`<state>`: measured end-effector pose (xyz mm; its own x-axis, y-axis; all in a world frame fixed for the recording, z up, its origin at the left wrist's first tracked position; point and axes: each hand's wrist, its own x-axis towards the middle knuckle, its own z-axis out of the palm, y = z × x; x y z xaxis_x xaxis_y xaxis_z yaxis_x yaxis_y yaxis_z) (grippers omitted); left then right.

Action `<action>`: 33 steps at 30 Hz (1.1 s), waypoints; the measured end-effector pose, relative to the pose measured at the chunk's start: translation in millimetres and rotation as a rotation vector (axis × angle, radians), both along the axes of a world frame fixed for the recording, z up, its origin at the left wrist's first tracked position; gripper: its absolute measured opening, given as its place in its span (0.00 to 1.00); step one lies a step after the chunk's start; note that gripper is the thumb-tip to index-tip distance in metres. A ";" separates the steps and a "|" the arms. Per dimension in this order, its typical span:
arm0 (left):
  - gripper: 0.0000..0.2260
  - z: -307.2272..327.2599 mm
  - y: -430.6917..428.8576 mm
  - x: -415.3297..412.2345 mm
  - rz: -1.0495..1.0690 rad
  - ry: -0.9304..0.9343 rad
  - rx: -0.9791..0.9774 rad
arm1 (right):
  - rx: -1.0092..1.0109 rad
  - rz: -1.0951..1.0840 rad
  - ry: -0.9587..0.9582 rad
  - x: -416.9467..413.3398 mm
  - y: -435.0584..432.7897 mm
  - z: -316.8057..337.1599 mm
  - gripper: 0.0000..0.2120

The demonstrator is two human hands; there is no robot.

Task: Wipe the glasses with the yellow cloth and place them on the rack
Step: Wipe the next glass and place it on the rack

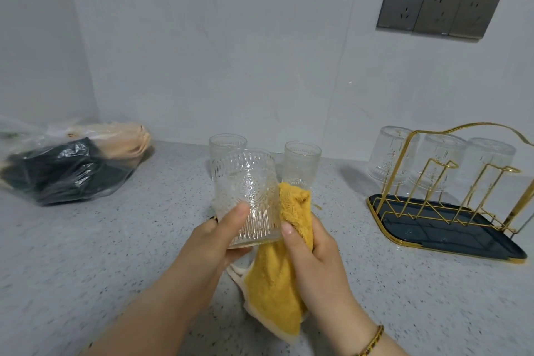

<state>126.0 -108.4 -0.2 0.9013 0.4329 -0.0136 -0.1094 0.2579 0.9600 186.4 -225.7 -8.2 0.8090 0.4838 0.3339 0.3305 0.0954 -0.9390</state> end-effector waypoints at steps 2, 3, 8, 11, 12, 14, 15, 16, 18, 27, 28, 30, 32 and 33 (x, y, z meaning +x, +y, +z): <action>0.33 3.0 0.9 -0.9 0.055 0.017 0.045 | 0.004 -0.029 -0.054 0.0 0.3 -1.6 0.04; 0.36 3.5 2.4 -0.9 0.082 0.031 0.060 | -0.010 -0.056 -0.101 0.1 0.9 -2.6 0.06; 0.19 1.2 2.7 5.4 0.119 0.106 -0.122 | -0.152 -0.089 -0.297 -1.0 6.2 -10.8 0.25; 0.25 -0.8 3.2 4.8 0.058 0.072 -0.088 | -0.210 -0.075 -0.428 -3.4 7.8 -12.6 0.24; 0.29 -1.7 4.3 3.2 0.019 0.055 -0.023 | -0.208 -0.073 -0.469 -3.6 7.5 -12.6 0.25; 0.34 -3.2 4.4 1.1 -0.057 0.026 0.024 | -0.170 -0.072 -0.487 -3.0 5.0 -8.6 0.24; 0.35 -4.7 3.5 0.3 -0.094 0.012 0.016 | -0.135 -0.082 -0.455 -2.0 2.8 -5.3 0.23; 0.36 -6.2 1.1 0.3 -0.127 -0.003 -0.001 | -0.094 -0.105 -0.402 0.1 0.1 -1.7 0.21; 0.35 -7.7 -5.2 0.2 -0.168 -0.030 -0.020 | -0.019 -0.138 -0.267 5.9 -5.0 3.9 0.19; 0.32 -7.1 15.4 4.6 0.066 -0.059 -0.146 | -0.143 0.055 -0.268 -5.6 1.4 -1.2 0.06; 0.32 -7.3 16.4 5.0 0.075 -0.052 -0.144 | -0.151 0.050 -0.327 -7.5 1.8 -2.0 0.09; 0.33 -6.7 13.9 4.1 0.052 -0.038 -0.093 | -0.164 0.019 -0.392 -8.3 2.2 -4.3 0.18; 0.36 -4.4 6.2 1.5 0.003 -0.045 -0.015 | -0.143 -0.046 -0.396 -7.5 0.6 -2.2 0.21; 0.36 -3.9 1.8 0.3 -0.018 -0.053 0.020 | -0.113 -0.084 -0.378 -5.9 -0.9 -0.4 0.22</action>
<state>126.4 -106.6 -4.1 0.9083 0.4162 0.0423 -0.1552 0.2415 0.9579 180.5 -226.6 -8.6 0.6775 0.4721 0.5640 0.6571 -0.0440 -0.7525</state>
